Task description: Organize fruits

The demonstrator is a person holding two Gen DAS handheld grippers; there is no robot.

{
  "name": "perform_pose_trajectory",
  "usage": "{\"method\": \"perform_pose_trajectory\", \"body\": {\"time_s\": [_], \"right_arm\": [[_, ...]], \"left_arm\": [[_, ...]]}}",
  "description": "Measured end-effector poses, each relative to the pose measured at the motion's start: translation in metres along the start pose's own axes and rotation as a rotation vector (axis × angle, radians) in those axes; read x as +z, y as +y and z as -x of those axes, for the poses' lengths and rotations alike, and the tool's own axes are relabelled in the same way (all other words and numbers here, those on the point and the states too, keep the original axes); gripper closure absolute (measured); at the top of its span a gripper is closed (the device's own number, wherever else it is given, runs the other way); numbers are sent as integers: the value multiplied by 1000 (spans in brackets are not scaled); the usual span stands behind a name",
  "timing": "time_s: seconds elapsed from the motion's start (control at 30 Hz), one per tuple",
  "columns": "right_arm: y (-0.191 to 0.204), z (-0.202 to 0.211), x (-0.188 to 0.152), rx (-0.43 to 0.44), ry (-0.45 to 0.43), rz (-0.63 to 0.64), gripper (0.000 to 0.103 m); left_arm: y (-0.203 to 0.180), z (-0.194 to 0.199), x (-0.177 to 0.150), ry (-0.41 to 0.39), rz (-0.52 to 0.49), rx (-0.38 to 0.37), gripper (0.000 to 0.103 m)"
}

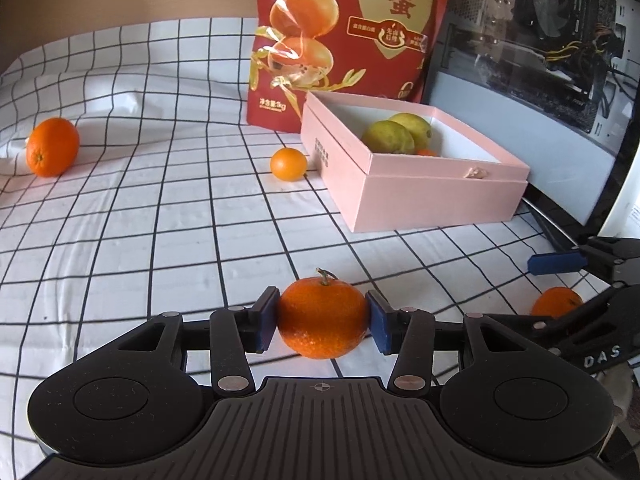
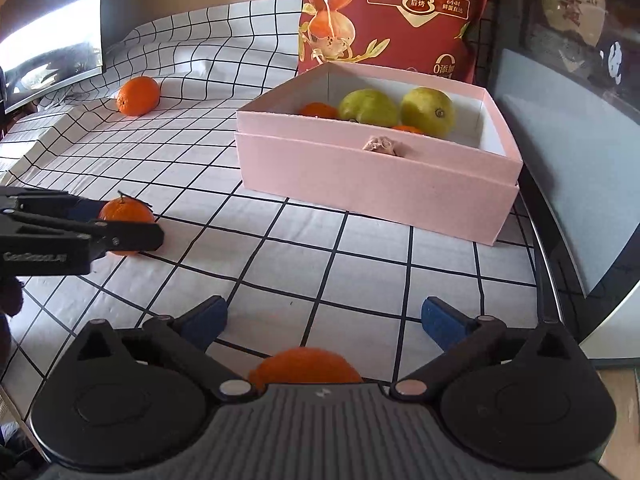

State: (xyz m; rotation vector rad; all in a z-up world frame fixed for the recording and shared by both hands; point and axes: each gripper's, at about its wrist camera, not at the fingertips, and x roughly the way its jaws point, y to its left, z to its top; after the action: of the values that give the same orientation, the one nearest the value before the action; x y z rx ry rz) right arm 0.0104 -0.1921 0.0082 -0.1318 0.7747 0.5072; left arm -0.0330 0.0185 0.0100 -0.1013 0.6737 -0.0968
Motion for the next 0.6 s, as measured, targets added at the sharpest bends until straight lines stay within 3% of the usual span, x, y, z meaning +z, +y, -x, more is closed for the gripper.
{"method": "perform_pose_trajectory", "body": {"time_s": [0.4, 0.6], "right_arm": [[-1, 1, 1, 21, 10, 21, 0], [0, 4, 1, 31, 4, 37, 7]], "left_arm": [[-4, 21, -11, -14, 4, -74, 52], [-15, 40, -11, -64, -23, -83, 52]]}}
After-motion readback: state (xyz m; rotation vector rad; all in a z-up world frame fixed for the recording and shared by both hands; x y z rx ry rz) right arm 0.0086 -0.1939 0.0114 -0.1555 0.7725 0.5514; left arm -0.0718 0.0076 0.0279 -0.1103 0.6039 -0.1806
